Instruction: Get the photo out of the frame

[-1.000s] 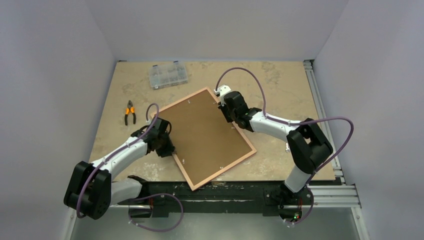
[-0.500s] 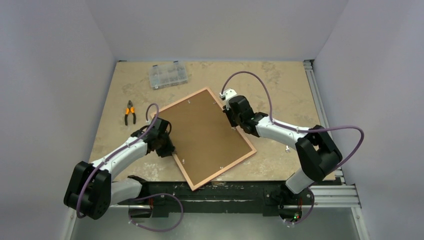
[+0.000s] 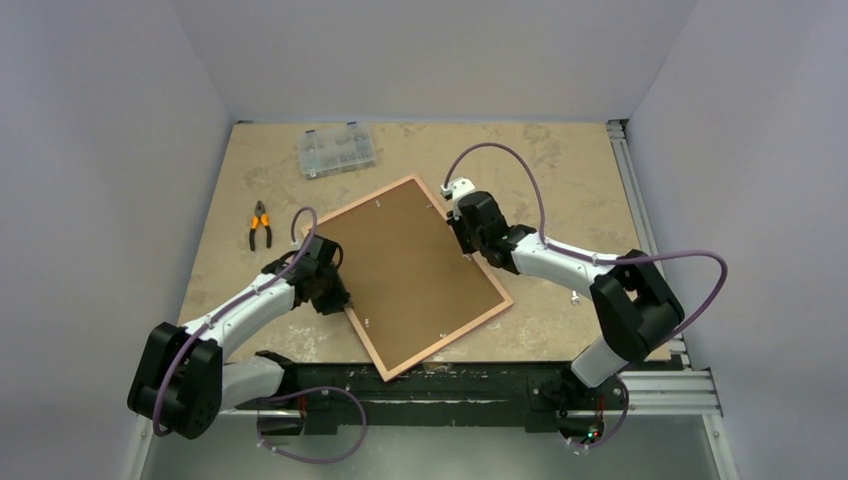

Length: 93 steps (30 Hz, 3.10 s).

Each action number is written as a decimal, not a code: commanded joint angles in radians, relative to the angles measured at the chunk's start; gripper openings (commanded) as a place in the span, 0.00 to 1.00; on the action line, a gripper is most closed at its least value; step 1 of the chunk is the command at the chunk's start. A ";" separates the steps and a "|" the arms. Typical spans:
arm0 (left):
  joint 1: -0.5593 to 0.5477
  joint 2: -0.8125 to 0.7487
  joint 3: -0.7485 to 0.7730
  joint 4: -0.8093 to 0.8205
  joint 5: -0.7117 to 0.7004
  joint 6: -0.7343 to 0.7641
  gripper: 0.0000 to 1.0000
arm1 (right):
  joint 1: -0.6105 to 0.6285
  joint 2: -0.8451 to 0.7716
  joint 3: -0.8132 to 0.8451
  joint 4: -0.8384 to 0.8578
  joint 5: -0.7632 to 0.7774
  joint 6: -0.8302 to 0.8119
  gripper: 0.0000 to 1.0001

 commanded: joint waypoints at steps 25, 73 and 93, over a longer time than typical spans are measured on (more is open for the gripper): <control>0.002 0.031 -0.017 0.055 0.013 0.006 0.00 | -0.001 -0.006 0.070 -0.009 -0.004 0.018 0.00; 0.002 0.006 -0.034 0.053 0.032 0.014 0.00 | 0.006 0.100 0.199 -0.022 0.019 0.034 0.00; 0.002 0.013 -0.035 0.052 0.032 0.012 0.00 | 0.006 -0.055 0.014 0.004 0.030 0.175 0.00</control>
